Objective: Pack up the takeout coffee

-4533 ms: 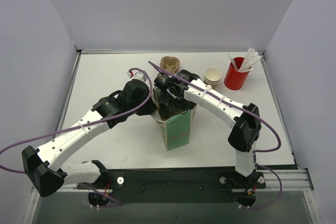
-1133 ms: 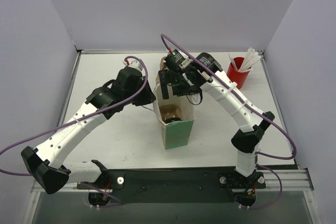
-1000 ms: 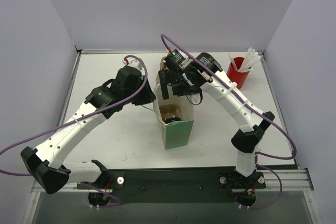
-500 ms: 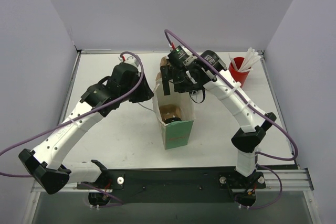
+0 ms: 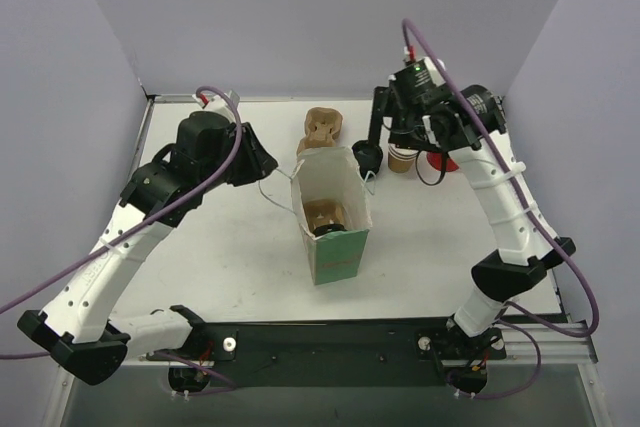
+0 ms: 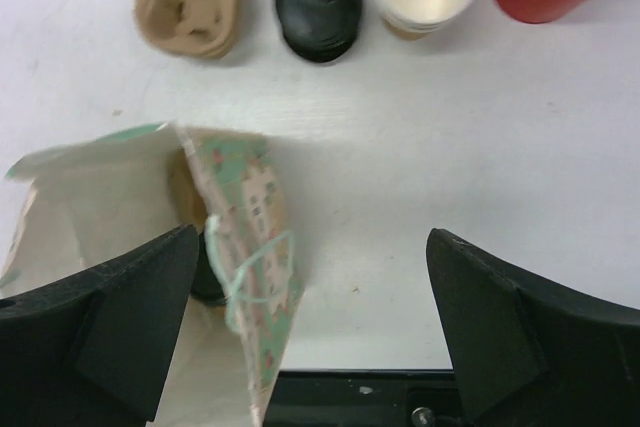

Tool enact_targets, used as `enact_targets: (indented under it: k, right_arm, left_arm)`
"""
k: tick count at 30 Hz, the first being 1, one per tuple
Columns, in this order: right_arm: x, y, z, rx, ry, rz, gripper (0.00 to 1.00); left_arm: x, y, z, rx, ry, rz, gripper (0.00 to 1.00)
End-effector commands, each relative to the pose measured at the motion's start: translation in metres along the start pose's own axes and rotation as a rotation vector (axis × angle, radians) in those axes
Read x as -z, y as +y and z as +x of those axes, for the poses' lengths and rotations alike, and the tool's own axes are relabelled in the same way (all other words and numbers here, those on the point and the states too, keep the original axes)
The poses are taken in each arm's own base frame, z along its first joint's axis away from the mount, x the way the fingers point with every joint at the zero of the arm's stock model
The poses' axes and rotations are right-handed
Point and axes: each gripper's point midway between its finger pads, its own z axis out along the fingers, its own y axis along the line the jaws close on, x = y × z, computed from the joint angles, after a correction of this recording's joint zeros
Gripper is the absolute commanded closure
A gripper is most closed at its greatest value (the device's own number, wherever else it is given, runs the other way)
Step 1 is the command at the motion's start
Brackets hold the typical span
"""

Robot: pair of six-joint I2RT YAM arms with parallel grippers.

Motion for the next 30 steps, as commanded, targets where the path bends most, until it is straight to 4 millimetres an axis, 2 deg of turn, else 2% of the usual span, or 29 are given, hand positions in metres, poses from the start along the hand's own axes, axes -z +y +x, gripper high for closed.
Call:
enact_targets:
  k: [1,3,4,5,8,9,11,12,14,15,17,18,19,23,30]
  right_arm:
    - [0.001,-0.064,-0.022,-0.117,-0.083,0.157,0.09]
    - [-0.008,-0.081,-0.023,-0.166,-0.08,0.19,0.12]
    - [-0.013,-0.1,-0.028,-0.214,-0.085,0.227,0.12]
    - [-0.018,-0.108,-0.028,-0.234,-0.08,0.244,0.13]
    - [-0.037,-0.129,-0.042,-0.268,-0.118,0.29,0.16]
    - [-0.046,-0.134,-0.053,-0.277,-0.163,0.307,0.19]
    - [-0.064,-0.146,-0.063,-0.285,-0.185,0.34,0.21]
    - [-0.072,-0.149,-0.075,-0.303,-0.221,0.336,0.26]
    - [-0.095,-0.162,-0.079,-0.301,-0.22,0.36,0.3]
    - [-0.109,-0.165,-0.084,-0.3,-0.227,0.364,0.34]
    - [-0.123,-0.168,-0.091,-0.28,-0.226,0.353,0.37]
    - [-0.139,-0.174,-0.09,-0.263,-0.202,0.37,0.39]
    - [-0.145,-0.175,-0.092,-0.256,-0.195,0.361,0.4]
    - [-0.158,-0.186,-0.107,-0.231,-0.21,0.384,0.43]
    - [-0.188,-0.207,-0.109,-0.236,-0.181,0.402,0.44]
  left_arm:
    - [0.02,-0.006,-0.029,0.004,-0.099,0.048,0.61]
    - [0.021,-0.003,-0.034,0.006,-0.115,0.044,0.6]
    - [0.021,0.001,-0.038,0.015,-0.126,0.032,0.6]
    - [0.02,0.004,-0.04,0.018,-0.131,0.026,0.6]
    - [0.02,0.011,-0.048,0.029,-0.149,0.018,0.6]
    - [0.021,0.012,-0.051,0.025,-0.156,0.019,0.6]
    - [0.021,0.017,-0.059,0.031,-0.163,0.012,0.6]
    - [0.021,0.018,-0.061,0.026,-0.166,0.013,0.6]
    - [0.018,0.023,-0.065,0.025,-0.162,-0.001,0.6]
    - [0.019,0.022,-0.067,0.016,-0.168,-0.003,0.6]
    - [0.015,0.025,-0.067,0.015,-0.16,-0.013,0.6]
    - [0.013,0.027,-0.066,0.017,-0.156,-0.017,0.6]
    - [0.01,0.029,-0.065,0.023,-0.149,-0.02,0.6]
    - [0.003,0.031,-0.064,0.036,-0.134,-0.017,0.6]
    - [-0.005,0.031,-0.066,0.057,-0.116,-0.016,0.6]
